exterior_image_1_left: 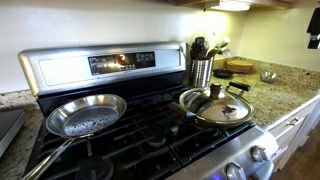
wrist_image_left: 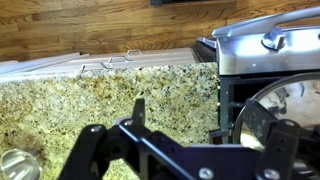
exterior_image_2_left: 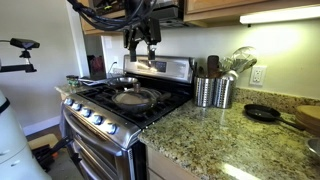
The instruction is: Take the lid off the wok and put it on the counter
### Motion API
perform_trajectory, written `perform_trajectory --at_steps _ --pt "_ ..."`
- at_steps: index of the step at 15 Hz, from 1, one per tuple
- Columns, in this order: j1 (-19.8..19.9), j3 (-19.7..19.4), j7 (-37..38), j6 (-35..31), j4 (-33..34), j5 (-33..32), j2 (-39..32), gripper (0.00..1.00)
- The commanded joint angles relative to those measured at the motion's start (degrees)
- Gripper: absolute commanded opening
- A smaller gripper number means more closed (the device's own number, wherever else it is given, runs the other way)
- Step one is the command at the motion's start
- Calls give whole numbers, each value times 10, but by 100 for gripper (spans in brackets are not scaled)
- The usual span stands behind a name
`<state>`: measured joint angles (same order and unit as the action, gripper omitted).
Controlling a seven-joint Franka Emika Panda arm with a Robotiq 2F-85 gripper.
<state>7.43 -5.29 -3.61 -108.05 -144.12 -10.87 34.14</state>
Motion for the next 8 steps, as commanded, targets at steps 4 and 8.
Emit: perform_trajectory --at_steps 4,8 --pt "-41 2 -14 -171 -66 37 -54 100" --pt "-79 12 -43 -279 -86 70 -105 100"
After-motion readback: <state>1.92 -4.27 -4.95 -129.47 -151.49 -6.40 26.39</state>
